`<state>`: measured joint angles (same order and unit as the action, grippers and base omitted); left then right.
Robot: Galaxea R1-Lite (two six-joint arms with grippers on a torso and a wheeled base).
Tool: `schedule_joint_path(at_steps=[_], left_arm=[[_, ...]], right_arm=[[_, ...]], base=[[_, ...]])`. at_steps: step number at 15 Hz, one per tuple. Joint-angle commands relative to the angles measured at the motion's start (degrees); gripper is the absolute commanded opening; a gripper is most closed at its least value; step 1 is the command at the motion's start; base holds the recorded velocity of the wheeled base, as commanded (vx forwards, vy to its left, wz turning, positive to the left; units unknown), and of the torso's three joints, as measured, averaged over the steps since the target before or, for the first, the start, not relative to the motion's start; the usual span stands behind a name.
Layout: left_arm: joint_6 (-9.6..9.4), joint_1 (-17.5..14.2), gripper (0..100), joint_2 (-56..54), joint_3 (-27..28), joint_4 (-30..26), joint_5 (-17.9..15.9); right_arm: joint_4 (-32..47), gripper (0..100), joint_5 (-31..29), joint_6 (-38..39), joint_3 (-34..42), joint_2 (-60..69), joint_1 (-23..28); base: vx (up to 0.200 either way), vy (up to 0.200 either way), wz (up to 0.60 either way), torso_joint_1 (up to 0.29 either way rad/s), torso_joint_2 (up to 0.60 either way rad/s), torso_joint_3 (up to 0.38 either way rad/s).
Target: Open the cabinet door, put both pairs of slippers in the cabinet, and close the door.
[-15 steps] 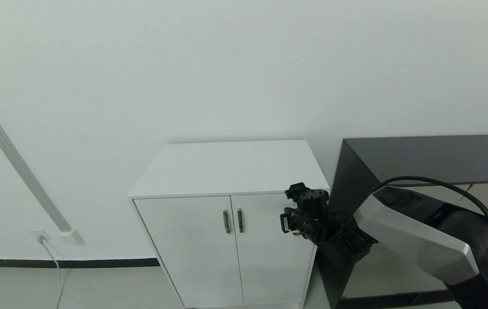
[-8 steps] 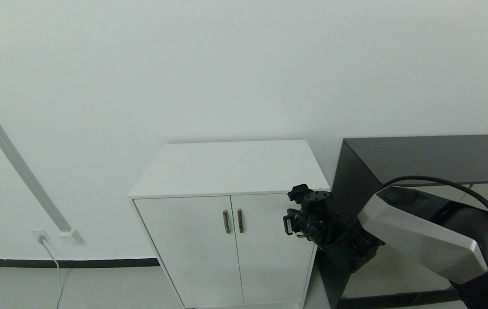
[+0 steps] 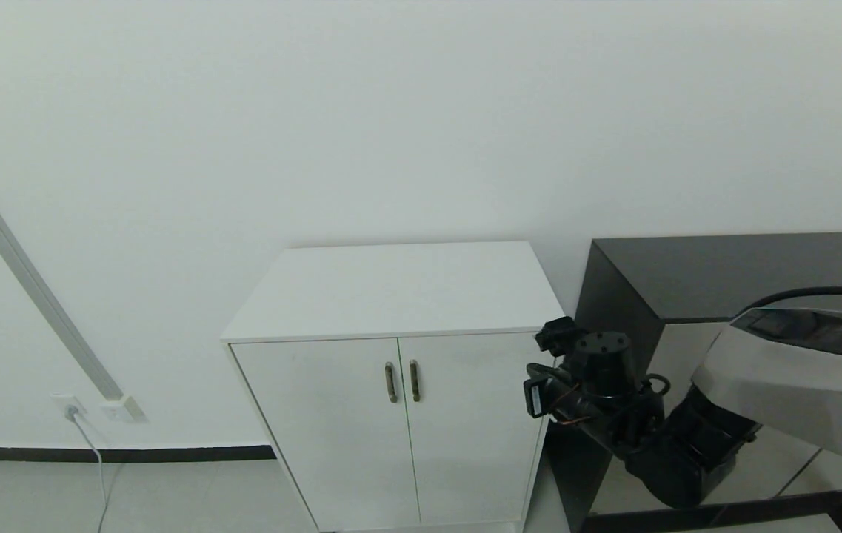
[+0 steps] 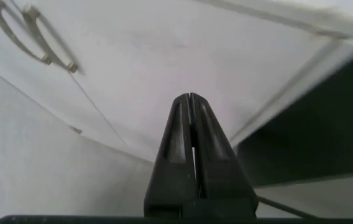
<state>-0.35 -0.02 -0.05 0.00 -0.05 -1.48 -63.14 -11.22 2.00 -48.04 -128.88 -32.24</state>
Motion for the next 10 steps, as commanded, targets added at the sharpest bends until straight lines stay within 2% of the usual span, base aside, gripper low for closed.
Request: schedule_joint_path(at_steps=[1, 2, 4, 7, 10], left_arm=[[0.0, 0.02, 0, 0.05, 0.0, -0.04, -0.02], [0.0, -0.06, 0, 0.05, 0.0, 0.05, -0.02], [0.0, 0.02, 0, 0.05, 0.0, 0.05, -0.02], [0.0, 0.02, 0, 0.05, 0.0, -0.04, -0.02], [0.0, 0.02, 0, 0.05, 0.0, -0.04, -0.02]], right_arm=[[-4.72, 0, -0.12, -0.07, 7.53, 5.22, 2.01], [-8.14, 0, -0.12, -0.33, 13.59, 8.29, 4.21], [-11.4, 0, -0.12, -0.59, 20.71, 12.42, 7.72], [-13.95, 0, 0.23, -1.82, 28.88, 17.87, 13.08], [-14.74, 0, 0.23, -2.7, 34.42, 21.83, 15.02]], base=[[0.0, 0.0, 0.0, 0.0, 0.0, 0.0], [0.0, 0.0, 0.0, 0.0, 0.0, 0.0], [0.0, 0.0, 0.0, 0.0, 0.0, 0.0], [0.0, 0.0, 0.0, 0.0, 0.0, 0.0], [0.0, 0.0, 0.0, 0.0, 0.0, 0.0]])
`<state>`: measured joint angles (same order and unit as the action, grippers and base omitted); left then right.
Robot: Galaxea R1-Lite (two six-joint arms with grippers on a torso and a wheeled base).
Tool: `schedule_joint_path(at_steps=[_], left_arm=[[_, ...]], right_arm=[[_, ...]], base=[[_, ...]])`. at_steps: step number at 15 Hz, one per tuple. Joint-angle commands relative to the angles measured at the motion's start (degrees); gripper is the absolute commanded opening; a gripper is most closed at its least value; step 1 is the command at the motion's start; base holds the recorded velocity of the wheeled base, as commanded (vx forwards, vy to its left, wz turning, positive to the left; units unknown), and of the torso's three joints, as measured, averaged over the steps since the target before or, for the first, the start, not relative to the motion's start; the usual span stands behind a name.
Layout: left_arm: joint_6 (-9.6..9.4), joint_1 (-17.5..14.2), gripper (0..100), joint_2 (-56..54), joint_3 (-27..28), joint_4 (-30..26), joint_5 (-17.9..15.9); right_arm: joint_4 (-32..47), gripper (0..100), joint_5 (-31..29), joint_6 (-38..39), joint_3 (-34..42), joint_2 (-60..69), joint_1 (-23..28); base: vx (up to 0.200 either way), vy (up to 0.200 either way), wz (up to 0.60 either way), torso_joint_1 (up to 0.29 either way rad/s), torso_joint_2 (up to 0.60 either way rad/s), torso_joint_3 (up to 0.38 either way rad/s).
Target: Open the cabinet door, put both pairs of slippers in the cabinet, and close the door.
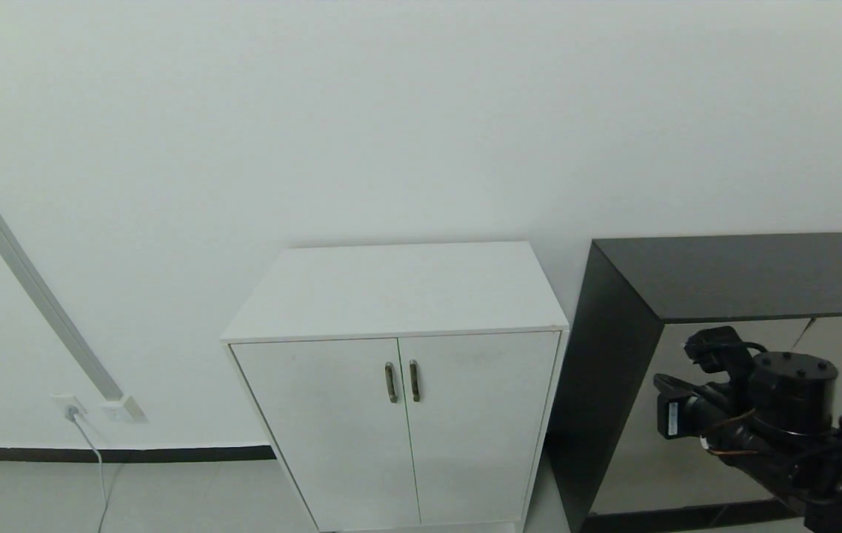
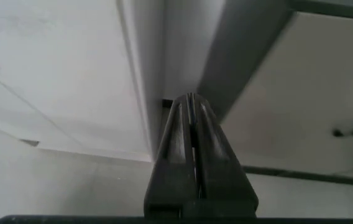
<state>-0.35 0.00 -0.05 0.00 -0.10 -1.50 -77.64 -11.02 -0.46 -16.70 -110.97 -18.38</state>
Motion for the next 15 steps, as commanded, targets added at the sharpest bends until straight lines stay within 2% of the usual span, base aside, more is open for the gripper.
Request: schedule_joint_path(at_steps=[1, 3, 6, 9, 12, 15], left_arm=[[0.0, 0.0, 0, 0.05, 0.0, 0.01, 0.01], [0.0, -0.09, 0, 0.05, 0.0, 0.01, 0.01], [0.0, -0.09, 0, 0.05, 0.0, 0.01, 0.01], [0.0, 0.0, 0, 0.05, 0.0, 0.01, 0.01], [0.09, 0.0, 0, 0.05, 0.0, 0.1, 0.01], [0.09, 0.0, 0, 0.05, 0.0, 0.01, 0.01]], right_arm=[[-0.32, 0, 0.03, -0.24, 4.84, 5.5, 1.33], [-0.32, 0, -0.05, -0.24, 6.77, 7.35, 1.33], [-0.32, 0, -0.14, -0.33, 14.33, 14.03, 2.48], [0.74, 0, -0.14, 0.02, 16.7, 20.27, 3.97], [6.36, 0, 0.3, 0.02, 16.7, 25.98, 6.17], [16.56, 0, 0.47, 0.11, 16.7, 35.3, 6.43]], base=[[0.0, 0.0, 0.0, 0.0, 0.0, 0.0], [0.0, 0.0, 0.0, 0.0, 0.0, 0.0], [0.0, 0.0, 0.0, 0.0, 0.0, 0.0], [0.0, 0.0, 0.0, 0.0, 0.0, 0.0], [0.0, 0.0, 0.0, 0.0, 0.0, 0.0], [0.0, 0.0, 0.0, 0.0, 0.0, 0.0]])
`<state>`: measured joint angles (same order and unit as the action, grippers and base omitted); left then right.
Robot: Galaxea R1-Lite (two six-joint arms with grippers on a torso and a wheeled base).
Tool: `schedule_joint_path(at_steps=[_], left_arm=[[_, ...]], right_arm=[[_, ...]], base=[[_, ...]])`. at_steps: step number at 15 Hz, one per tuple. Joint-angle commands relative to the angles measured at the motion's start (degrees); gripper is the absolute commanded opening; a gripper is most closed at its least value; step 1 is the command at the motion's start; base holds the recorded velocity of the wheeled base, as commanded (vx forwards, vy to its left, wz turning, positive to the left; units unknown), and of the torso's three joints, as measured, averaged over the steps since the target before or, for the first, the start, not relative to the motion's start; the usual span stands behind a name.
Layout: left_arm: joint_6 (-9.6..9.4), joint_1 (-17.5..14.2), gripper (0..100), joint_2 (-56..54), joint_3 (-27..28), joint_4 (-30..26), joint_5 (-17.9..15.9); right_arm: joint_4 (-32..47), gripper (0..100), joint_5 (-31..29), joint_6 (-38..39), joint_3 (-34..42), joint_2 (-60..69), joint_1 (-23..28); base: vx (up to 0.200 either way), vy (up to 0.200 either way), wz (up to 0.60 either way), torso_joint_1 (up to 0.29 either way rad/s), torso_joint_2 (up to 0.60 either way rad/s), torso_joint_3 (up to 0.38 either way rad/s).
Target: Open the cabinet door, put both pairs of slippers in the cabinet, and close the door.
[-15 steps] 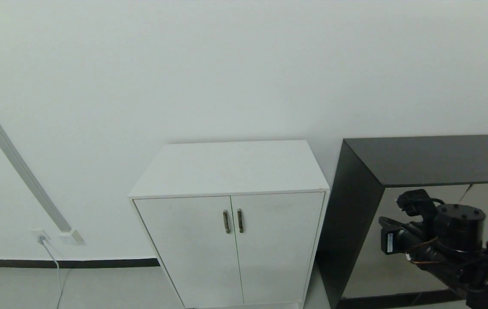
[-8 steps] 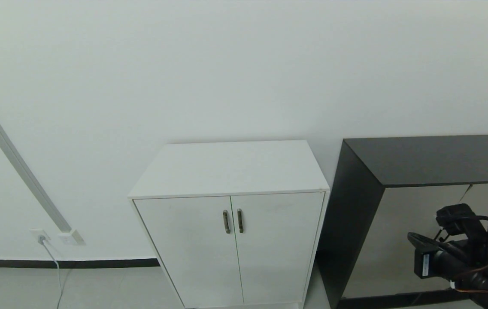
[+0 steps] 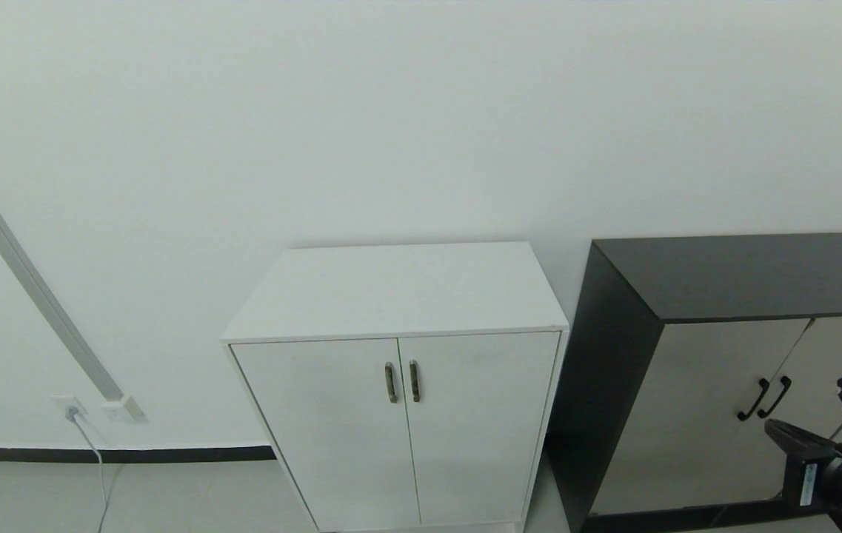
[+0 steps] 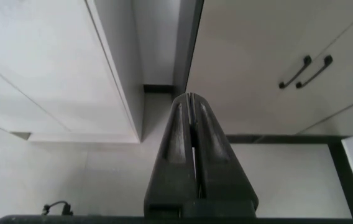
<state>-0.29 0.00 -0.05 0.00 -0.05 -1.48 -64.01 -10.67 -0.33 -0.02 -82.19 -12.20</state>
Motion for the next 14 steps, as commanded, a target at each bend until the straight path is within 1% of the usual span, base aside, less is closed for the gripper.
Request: schedule_joint_path(at_steps=[1, 2, 3, 11, 14], left_arm=[[0.03, 0.0, 0, 0.05, 0.0, -0.04, -0.02], [0.03, 0.0, 0, 0.05, 0.0, -0.04, -0.02], [0.03, 0.0, 0, 0.05, 0.0, -0.04, 0.07], [0.03, 0.0, 0, 0.05, 0.0, -0.04, -0.02], [-0.06, -0.09, 0, 0.14, 0.0, 0.05, -0.02]], right_arm=[[4.95, 0, 0.3, -0.02, 0.02, 8.54, 0.25], [7.15, 0, 0.82, -0.02, 0.02, 10.82, 0.25], [12.51, 0, 1.26, -0.02, 0.02, 15.83, 0.25], [40.02, 0, 3.28, 0.07, -0.42, 42.11, 0.25], [48.19, 0, 4.07, 0.15, -0.5, 50.81, 0.25]], base=[[0.0, 0.0, 0.0, 0.0, 0.0, 0.0], [0.0, 0.0, 0.0, 0.0, 0.0, 0.0], [0.0, 0.0, 0.0, 0.0, 0.0, 0.0], [0.0, 0.0, 0.0, 0.0, 0.0, 0.0], [0.0, 0.0, 0.0, 0.0, 0.0, 0.0]])
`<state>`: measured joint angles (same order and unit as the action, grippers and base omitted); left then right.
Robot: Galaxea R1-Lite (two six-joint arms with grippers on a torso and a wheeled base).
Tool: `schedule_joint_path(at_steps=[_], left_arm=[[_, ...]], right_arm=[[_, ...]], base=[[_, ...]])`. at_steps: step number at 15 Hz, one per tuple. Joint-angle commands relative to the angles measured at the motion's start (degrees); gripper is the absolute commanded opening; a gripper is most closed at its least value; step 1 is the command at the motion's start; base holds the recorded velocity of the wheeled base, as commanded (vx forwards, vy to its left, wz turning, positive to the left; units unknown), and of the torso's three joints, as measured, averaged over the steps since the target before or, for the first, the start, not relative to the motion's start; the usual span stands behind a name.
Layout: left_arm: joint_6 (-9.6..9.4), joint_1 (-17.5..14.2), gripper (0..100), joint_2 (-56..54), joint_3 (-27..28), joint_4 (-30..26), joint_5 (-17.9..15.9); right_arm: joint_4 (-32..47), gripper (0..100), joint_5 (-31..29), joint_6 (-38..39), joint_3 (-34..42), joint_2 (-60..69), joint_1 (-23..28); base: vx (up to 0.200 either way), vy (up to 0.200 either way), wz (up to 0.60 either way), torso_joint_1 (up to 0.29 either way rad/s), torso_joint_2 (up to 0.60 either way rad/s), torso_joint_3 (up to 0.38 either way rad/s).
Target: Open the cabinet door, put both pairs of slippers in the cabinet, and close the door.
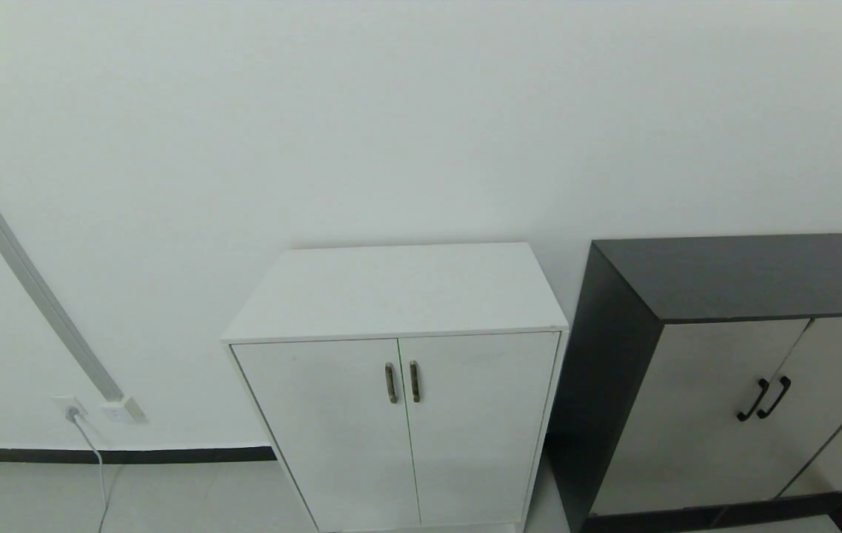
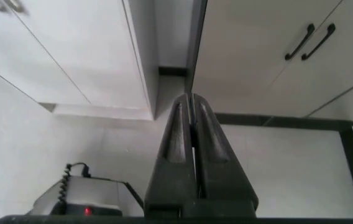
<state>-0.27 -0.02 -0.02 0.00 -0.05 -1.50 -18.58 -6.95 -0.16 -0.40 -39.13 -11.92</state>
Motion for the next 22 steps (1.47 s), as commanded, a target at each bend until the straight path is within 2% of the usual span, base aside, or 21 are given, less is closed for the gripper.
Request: schedule_joint_path(at_steps=[1, 6, 9, 10, 13, 15, 16, 22], left_arm=[[0.0, 0.02, 0, 0.02, 0.0, 0.05, 0.01], [-0.08, 0.02, 0, 0.02, 0.0, -0.04, 0.01], [-0.08, 0.02, 0, 0.02, 0.0, -0.04, 0.01], [-0.08, 0.02, 0, 0.02, 0.0, -0.04, 0.01], [-0.08, 0.02, 0, 0.02, 0.0, -0.04, 0.01], [-0.08, -0.06, 0, 0.02, 0.0, -0.04, 0.01], [0.0, 0.02, 0, 0.02, 0.0, 0.05, 0.09], [0.0, 0.02, 0, 0.02, 0.0, 0.05, 0.09]], right_arm=[[5.66, 0, 0.53, -0.02, -0.13, 10.48, -0.03], [17.44, 0, 1.59, 0.16, -0.83, 21.73, -1.17], [17.88, 0, 2.55, 0.25, -0.04, 24.45, -1.26], [18.58, 0, 6.86, 0.42, 0.31, 27.97, -1.44], [18.75, 0, 6.95, 0.25, 0.31, 27.79, -1.0], [18.75, 0, 6.68, -0.11, 0.14, 22.43, 2.87], [18.75, 0, 6.86, -1.16, 0.14, 21.11, 7.44], [18.75, 0, 6.86, -0.9, 0.31, 28.85, 9.37]], base=[[0.0, 0.0, 0.0, 0.0, 0.0, 0.0], [0.0, 0.0, 0.0, 0.0, 0.0, 0.0], [0.0, 0.0, 0.0, 0.0, 0.0, 0.0], [0.0, 0.0, 0.0, 0.0, 0.0, 0.0], [0.0, 0.0, 0.0, 0.0, 0.0, 0.0], [0.0, 0.0, 0.0, 0.0, 0.0, 0.0], [0.0, 0.0, 0.0, 0.0, 0.0, 0.0], [0.0, 0.0, 0.0, 0.0, 0.0, 0.0]])
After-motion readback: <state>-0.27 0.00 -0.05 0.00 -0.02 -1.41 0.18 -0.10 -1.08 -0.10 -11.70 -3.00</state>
